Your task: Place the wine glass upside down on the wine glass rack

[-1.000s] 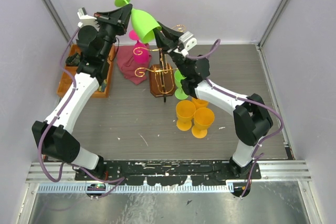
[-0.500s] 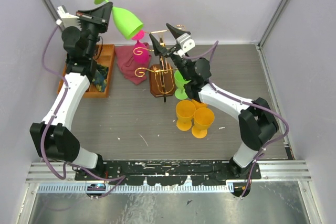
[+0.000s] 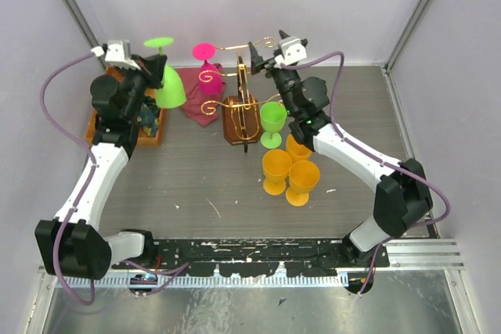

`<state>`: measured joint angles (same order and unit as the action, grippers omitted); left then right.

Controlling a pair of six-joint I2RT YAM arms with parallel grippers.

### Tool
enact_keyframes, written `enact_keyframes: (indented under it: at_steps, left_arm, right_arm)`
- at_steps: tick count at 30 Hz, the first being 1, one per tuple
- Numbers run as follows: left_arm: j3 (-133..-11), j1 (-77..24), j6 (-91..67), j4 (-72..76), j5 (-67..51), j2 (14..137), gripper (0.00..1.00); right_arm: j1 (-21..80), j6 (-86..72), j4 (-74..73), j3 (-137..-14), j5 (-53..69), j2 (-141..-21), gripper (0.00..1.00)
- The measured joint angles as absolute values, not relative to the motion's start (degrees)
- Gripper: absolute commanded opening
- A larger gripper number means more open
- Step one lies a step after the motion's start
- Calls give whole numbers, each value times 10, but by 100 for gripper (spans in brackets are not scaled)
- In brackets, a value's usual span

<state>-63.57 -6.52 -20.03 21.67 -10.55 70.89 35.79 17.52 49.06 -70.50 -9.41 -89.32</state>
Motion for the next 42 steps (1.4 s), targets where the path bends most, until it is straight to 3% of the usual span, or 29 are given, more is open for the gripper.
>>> enact_keyframes:
  at_steps: [7,15,25,42]
  left_arm:
    - [-481,-65,-90,283,-126,656,0]
    - [-329,-73,-130,577,-183,741,0]
    - [-335,-105,-152,748,-235,847,0]
    - [-423,-142,-155,785,-248,972,0]
  right_arm:
    - [319,176,460,-675,-111,-839,87]
    - [287,176,445,-653,-87,-821,90]
    - [269,183,443,-639,-57,-814,92]
    - [261,210,424,-628,-54,-791,93]
